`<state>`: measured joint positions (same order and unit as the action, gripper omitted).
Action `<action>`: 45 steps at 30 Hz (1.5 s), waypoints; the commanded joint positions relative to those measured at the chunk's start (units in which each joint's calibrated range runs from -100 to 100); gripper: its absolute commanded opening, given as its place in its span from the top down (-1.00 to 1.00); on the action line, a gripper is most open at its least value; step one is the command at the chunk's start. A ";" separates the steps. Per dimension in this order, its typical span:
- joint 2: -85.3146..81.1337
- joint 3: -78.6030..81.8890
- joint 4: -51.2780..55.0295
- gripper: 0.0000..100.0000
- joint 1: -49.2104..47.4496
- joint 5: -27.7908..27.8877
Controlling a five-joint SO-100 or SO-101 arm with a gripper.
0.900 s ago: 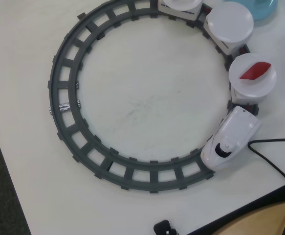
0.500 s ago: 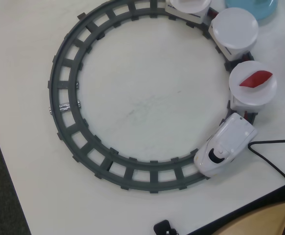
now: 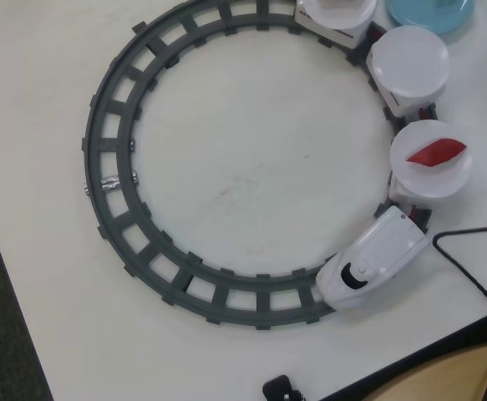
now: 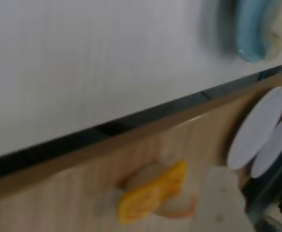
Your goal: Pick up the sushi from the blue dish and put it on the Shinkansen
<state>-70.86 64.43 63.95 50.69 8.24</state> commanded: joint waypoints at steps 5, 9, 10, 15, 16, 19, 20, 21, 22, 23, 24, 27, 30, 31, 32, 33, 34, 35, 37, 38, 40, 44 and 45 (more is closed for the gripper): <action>44.02 -38.40 -1.44 0.38 -0.25 0.42; 63.56 -55.90 -0.84 0.38 -0.78 3.25; 67.90 -59.85 -0.84 0.38 -1.04 3.46; 86.69 -77.54 2.67 0.38 -3.24 3.62; 90.03 -80.95 4.55 0.38 -3.68 3.67; 97.88 -89.92 9.34 0.38 -5.62 3.67; 99.55 -92.35 10.37 0.38 -6.15 3.67; 101.05 -94.68 11.31 0.38 -6.68 3.67; 102.47 -96.75 11.83 0.38 -7.03 3.67; 103.56 -98.45 12.08 0.38 -7.12 3.67; 104.64 -99.98 12.08 0.38 -7.20 3.67; 107.90 -104.20 12.17 0.38 -7.20 3.67; 110.49 -106.26 12.25 0.38 -7.12 3.62; 111.16 -106.35 12.25 0.38 -6.94 3.62; 111.74 -106.44 12.25 0.38 -6.68 3.62; 112.24 -106.53 12.25 0.38 -6.59 3.62; 112.66 -106.53 12.25 0.38 -6.50 3.62; 112.91 -106.35 12.25 0.38 -6.50 3.62; 113.49 -106.35 12.25 0.38 -6.59 3.67; 113.66 -106.26 12.25 0.38 -6.68 3.67; 114.33 -106.26 12.25 0.38 -6.59 3.67; 115.75 -106.80 11.83 0.38 -6.50 4.93; 116.25 -106.80 11.66 0.38 -6.50 5.08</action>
<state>45.52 -38.95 75.94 43.84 12.73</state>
